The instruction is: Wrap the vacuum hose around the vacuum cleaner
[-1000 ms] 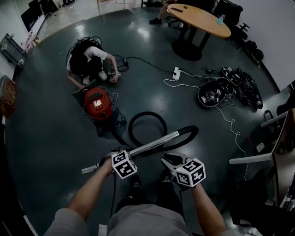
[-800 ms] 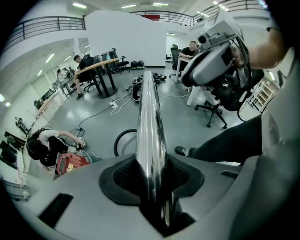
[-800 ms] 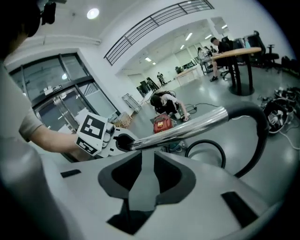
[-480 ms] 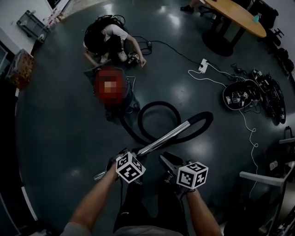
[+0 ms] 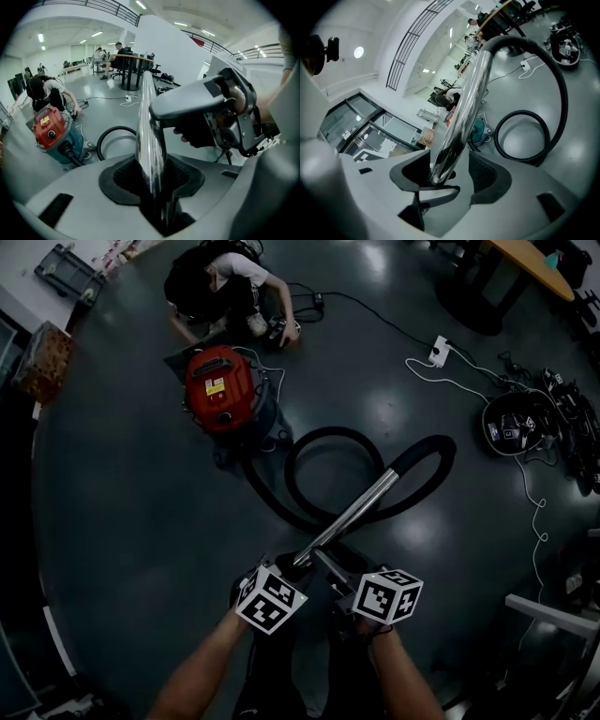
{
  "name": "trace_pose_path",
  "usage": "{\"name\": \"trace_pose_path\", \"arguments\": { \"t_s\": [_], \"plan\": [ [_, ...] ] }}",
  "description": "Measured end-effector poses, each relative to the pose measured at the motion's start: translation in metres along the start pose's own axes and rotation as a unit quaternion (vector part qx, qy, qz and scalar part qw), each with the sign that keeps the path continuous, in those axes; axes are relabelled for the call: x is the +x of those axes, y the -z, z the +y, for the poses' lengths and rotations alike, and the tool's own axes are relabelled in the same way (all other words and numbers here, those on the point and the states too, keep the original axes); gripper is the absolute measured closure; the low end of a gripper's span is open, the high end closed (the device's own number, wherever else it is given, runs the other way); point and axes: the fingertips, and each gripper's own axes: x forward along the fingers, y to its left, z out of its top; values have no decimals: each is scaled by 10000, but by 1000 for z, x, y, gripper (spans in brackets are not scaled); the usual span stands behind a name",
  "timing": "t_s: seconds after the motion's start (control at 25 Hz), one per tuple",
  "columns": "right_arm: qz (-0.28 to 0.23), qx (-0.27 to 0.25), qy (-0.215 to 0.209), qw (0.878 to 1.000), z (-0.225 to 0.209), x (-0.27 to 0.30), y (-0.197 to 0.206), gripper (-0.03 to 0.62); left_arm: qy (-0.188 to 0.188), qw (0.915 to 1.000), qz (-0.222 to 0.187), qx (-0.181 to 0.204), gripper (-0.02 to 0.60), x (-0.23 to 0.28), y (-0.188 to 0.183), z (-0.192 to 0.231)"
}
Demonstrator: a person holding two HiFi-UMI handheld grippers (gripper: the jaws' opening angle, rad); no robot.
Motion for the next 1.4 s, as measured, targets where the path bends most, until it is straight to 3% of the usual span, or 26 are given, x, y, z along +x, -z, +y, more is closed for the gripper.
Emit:
{"name": "trace_pose_path", "arguments": {
  "t_s": [0.32,0.6,0.76,0.88,0.96,1.16,1.4],
  "plan": [
    [99,17,-12,9999,-36,43,23,356,291,9975,-312,-563,433,38,19,-8],
    [371,-56,287,9989,-60,47,39,395,484,9929,-468,-980,433,61,31,-17],
    [501,-176,391,9978,-71,41,47,395,730,9946,-273,-686,421,67,41,-33],
    [520,-189,495,9972,-83,33,47,395,918,9938,-105,-626,342,65,48,-40],
    [528,-191,531,9970,-90,28,47,396,1010,9931,-4,-591,324,64,51,-44],
    [580,-288,687,9955,-109,14,44,396,1071,9932,229,-387,322,57,56,-50],
    [875,-584,792,9913,-129,-5,51,396,871,9957,263,-163,324,54,43,-41]
  ]
}}
